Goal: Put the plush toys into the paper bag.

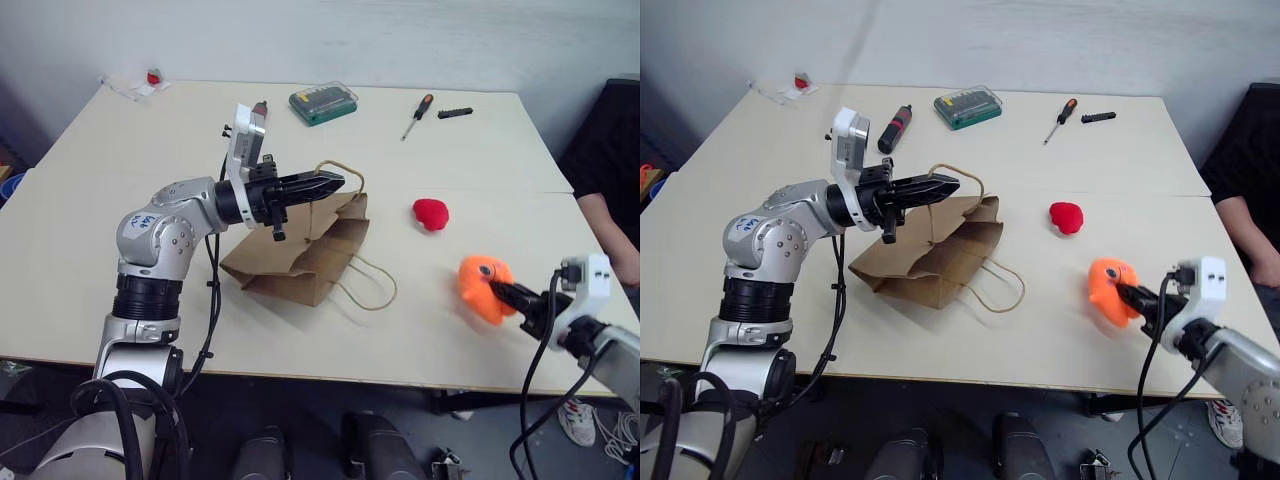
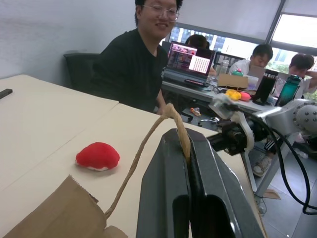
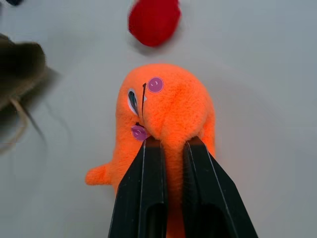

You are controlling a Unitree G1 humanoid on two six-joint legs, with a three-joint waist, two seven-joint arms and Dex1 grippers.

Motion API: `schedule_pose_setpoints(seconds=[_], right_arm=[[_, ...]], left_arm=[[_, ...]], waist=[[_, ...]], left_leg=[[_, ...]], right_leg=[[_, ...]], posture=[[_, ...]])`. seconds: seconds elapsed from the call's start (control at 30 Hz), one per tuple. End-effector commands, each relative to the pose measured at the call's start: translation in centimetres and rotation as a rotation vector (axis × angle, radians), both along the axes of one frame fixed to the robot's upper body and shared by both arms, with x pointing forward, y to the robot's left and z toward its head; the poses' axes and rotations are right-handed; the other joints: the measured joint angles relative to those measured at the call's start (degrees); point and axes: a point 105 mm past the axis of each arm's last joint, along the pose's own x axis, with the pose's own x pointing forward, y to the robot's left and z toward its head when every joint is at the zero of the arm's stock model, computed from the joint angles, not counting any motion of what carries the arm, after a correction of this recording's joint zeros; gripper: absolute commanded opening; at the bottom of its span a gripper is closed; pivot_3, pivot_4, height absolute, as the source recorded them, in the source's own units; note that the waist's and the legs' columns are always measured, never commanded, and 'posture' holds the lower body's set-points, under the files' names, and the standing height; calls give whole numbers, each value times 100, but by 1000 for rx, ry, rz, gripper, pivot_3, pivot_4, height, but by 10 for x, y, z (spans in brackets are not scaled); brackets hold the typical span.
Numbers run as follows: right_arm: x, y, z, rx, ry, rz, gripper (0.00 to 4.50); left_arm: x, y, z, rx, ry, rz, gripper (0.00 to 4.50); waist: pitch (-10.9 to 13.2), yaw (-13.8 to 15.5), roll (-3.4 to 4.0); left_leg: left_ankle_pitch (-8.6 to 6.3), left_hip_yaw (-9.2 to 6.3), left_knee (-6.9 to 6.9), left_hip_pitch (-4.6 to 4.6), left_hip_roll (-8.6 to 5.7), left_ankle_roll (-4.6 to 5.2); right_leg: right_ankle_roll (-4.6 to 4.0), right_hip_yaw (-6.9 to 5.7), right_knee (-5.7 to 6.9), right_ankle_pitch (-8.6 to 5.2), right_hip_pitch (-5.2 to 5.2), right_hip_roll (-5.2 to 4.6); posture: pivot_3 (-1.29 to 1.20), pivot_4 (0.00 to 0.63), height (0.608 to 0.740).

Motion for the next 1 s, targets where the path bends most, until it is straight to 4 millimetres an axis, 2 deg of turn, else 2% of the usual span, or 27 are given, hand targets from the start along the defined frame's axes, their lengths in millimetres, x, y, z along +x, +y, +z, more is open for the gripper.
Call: schedule_pose_setpoints(seconds=[0.03, 0.17, 0.3, 0.37, 0.63, 0.77, 0.93, 1.0], right_arm=[[6, 69, 54, 6, -161, 318, 20], [13, 125, 59, -87, -168, 523, 20], [34, 162, 45, -207, -151, 583, 20], [44, 176, 37, -264, -152, 602, 20], [71, 215, 22, -341, -169, 660, 20], [77, 233, 24, -281, -160, 694, 20], [89, 240, 15, -234, -130, 651, 20], [94, 237, 10, -203, -117, 598, 735]], left_arm=[[-6, -9, 15, -9, -78, -31, 0], [-8, -11, 14, 3, -89, -48, 0], [-13, -16, 17, 0, -108, -69, 0], [-13, -17, 20, -7, -117, -70, 0], [-18, -21, 17, -6, -111, -91, 0], [-19, -23, 16, -16, -102, -98, 0], [-18, -26, 17, -27, -109, -94, 0], [-14, -23, 23, -47, -118, -65, 0]], waist=[[6, -56, 9], [6, -63, 10], [7, -66, 11], [7, -53, 11], [7, -92, 12], [8, -96, 12], [8, -97, 12], [8, -94, 13]], left_leg=[[1, -1, 1, 0, 0, -1], [5, -21, -20, -8, 10, -14], [6, -16, 16, -99, 2, -5], [7, -18, 18, -105, -1, -1], [7, -16, 18, -103, 0, 2], [8, -16, 17, -102, 1, 0], [8, -16, 17, -101, 1, 0], [8, -16, 17, -101, 1, 0]], right_leg=[[0, -1, 4, 0, -1, 0], [-14, -21, 4, -8, -11, 7], [-5, -20, 39, -3, -95, -5], [-3, -24, 35, -2, -97, -11], [-1, -25, 36, -1, -97, -10], [-2, -25, 39, -1, -97, -9], [-2, -26, 41, -1, -97, -10], [-2, -25, 41, -1, -97, -11]], posture=[[0, 150, 740], [0, 150, 740], [0, 150, 740], [0, 150, 740], [0, 150, 740], [0, 150, 740], [0, 150, 740], [0, 150, 740]])
